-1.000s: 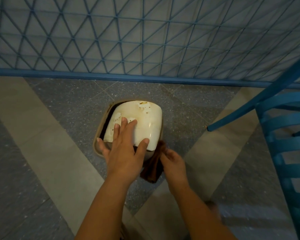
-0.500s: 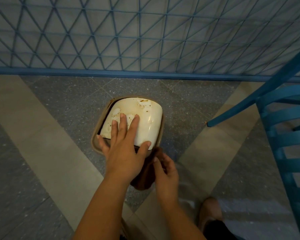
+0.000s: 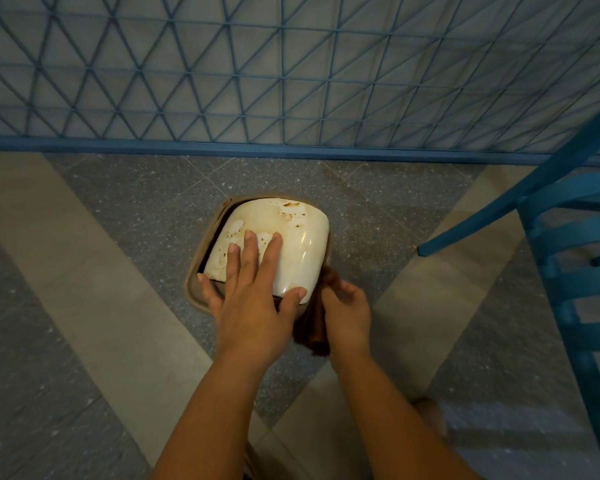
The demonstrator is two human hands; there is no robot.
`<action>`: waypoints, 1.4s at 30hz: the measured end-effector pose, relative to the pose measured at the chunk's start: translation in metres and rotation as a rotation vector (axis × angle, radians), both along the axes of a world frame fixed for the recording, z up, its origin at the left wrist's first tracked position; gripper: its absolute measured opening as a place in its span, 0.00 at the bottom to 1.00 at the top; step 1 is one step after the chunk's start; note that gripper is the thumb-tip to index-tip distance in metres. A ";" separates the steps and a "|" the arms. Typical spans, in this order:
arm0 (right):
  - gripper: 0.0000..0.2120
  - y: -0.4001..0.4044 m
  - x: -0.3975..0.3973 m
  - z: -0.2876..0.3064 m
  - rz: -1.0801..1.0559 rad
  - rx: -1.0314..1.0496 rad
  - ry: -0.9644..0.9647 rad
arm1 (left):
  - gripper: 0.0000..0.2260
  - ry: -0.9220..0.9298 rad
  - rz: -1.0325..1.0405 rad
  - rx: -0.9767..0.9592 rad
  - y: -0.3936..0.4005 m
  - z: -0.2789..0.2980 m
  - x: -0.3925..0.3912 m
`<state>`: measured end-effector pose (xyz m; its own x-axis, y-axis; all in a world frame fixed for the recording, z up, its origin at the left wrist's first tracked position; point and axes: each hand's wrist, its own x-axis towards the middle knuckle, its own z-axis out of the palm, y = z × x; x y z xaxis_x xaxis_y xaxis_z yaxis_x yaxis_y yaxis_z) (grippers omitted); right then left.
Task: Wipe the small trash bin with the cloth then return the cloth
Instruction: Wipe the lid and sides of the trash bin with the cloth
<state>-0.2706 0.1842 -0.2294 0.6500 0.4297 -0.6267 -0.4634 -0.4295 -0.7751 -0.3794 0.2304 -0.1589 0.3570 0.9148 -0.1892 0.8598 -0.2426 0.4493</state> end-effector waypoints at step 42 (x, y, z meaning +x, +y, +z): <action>0.08 -0.019 -0.054 0.010 -0.297 0.066 0.149 | 0.34 0.026 -0.007 0.019 0.001 -0.002 0.001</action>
<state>-0.3248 0.1652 -0.2196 0.6562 0.2782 -0.7014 -0.6713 -0.2094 -0.7110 -0.3784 0.2313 -0.1606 0.3583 0.9159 -0.1808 0.8695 -0.2570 0.4218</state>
